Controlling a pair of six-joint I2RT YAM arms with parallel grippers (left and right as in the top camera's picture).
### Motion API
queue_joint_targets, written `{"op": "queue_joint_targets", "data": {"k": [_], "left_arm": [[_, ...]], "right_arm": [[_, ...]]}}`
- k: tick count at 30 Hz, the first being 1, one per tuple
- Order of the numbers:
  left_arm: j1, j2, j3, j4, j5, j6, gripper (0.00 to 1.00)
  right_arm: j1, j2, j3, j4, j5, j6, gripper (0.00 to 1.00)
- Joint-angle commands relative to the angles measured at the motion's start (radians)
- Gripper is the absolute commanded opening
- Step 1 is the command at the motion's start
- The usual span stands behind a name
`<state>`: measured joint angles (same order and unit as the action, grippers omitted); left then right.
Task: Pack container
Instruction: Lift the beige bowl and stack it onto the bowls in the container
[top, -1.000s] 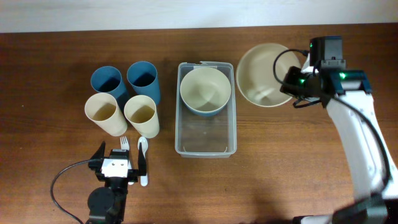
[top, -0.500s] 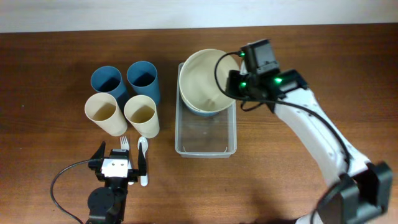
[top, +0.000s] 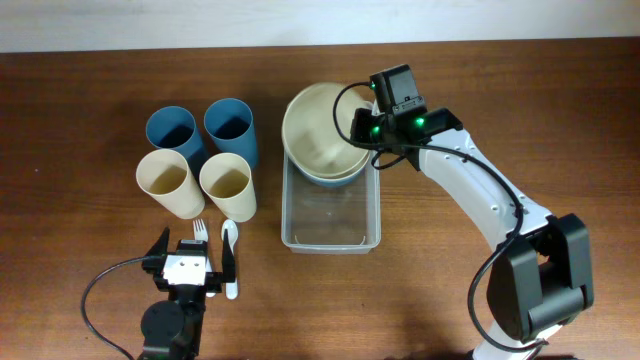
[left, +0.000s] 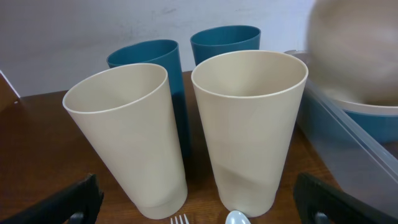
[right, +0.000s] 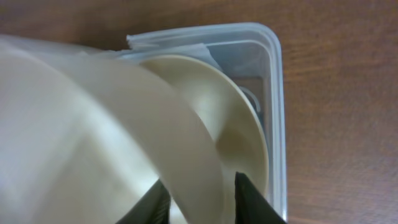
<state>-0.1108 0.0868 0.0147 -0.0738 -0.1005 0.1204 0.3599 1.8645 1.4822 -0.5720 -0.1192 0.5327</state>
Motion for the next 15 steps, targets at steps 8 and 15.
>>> {"op": "queue_joint_targets", "data": {"k": [8, 15], "left_arm": [[0.002, -0.01, -0.005, 0.002, 0.007, 0.016, 1.0], [0.002, -0.01, -0.005, 0.002, 0.007, 0.016, 1.0]], "right_arm": [[-0.009, -0.027, 0.198, -0.197, -0.072, -0.084, 0.46], [-0.117, -0.058, 0.369, -0.541, 0.0, -0.085, 0.52]]}}
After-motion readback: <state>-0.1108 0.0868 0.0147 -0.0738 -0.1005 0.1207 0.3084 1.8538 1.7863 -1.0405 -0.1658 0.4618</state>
